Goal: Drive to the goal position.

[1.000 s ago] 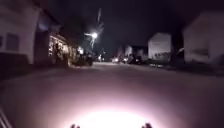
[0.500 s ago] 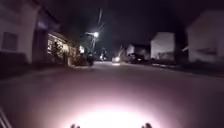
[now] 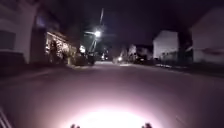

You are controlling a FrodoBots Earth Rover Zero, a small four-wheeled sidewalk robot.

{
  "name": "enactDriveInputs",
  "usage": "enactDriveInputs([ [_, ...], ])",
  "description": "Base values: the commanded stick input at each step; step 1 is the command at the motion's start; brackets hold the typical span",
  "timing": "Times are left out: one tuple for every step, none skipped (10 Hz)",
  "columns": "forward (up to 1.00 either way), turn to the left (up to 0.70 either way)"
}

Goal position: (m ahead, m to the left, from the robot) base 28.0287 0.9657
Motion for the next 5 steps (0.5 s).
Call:
enactDriveInputs([
  [1.00, 0.00],
  [1.00, 0.00],
  [1.00, 0.00],
  [1.00, 0.00],
  [1.00, 0.00],
])
